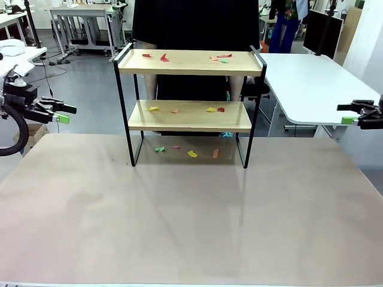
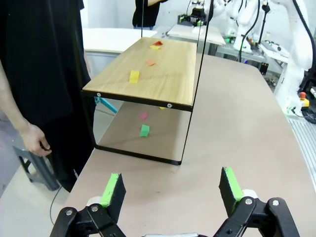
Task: Clean the shelf.
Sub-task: Pick up the Duster handed by the human.
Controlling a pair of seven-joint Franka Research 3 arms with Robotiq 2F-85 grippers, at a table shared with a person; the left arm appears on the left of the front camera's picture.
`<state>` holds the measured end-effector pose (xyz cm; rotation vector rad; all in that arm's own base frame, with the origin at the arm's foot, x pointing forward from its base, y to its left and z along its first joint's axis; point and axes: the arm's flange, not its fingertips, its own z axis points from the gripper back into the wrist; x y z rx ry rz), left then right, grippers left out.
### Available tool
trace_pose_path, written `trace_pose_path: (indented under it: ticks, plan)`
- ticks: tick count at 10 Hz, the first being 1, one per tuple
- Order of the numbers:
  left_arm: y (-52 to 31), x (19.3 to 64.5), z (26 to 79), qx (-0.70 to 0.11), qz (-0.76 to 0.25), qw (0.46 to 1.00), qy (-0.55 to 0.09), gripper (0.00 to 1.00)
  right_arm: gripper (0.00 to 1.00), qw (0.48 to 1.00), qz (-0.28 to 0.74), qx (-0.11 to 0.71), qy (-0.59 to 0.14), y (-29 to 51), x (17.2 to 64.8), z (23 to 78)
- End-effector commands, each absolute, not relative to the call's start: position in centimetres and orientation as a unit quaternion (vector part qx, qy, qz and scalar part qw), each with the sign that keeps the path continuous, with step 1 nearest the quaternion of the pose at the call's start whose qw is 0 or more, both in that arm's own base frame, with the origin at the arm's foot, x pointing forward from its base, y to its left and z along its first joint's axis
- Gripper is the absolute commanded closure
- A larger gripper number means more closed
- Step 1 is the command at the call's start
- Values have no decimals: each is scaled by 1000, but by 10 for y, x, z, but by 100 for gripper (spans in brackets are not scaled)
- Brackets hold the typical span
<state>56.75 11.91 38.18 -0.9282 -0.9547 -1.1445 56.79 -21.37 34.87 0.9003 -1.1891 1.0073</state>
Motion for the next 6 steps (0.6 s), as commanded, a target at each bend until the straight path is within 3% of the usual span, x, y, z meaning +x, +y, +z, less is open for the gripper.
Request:
trace_pose_path:
  ticks: [1,6]
  plan:
    - [126,572,379,-432,-494,611,-442,0,0,599,437,395,-542,-220,578,346]
    - [127,564,395,-447,-484,590,-466,0,0,592,433,408,-544,-218,579,349]
